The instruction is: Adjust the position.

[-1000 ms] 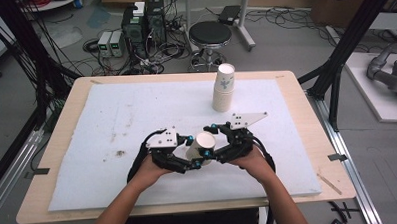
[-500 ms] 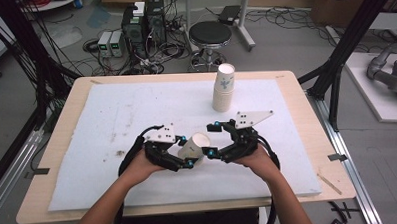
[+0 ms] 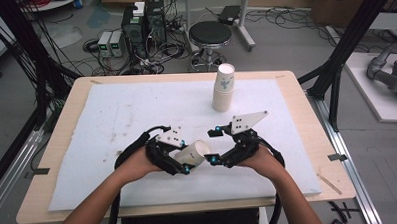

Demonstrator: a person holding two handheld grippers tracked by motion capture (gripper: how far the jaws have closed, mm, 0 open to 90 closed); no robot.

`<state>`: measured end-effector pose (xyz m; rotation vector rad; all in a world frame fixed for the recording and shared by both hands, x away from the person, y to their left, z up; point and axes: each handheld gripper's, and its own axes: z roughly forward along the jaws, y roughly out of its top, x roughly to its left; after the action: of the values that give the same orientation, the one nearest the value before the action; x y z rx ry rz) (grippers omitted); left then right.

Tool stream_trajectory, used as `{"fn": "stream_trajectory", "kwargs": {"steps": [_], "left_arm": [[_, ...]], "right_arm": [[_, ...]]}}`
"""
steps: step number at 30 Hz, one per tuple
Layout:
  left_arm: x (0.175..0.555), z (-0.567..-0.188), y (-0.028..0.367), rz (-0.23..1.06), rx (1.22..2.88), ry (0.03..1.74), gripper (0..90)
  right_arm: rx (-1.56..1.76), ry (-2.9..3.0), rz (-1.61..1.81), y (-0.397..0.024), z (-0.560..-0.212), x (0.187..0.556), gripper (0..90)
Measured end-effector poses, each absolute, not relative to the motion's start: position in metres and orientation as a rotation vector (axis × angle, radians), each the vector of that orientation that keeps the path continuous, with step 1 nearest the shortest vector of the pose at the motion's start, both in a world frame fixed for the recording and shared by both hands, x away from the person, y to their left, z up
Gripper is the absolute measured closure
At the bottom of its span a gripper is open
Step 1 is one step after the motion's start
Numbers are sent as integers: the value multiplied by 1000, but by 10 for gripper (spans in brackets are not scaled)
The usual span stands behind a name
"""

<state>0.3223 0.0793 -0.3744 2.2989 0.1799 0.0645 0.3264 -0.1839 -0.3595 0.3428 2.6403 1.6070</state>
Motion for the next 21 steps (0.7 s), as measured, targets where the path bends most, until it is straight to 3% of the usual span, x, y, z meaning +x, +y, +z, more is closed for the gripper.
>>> {"fn": "stream_trajectory", "kwargs": {"steps": [21], "left_arm": [[323, -364, 62, 53, 2528, 64, 357]], "right_arm": [[151, 2788, 1295, -161, -361, 325, 188]]}}
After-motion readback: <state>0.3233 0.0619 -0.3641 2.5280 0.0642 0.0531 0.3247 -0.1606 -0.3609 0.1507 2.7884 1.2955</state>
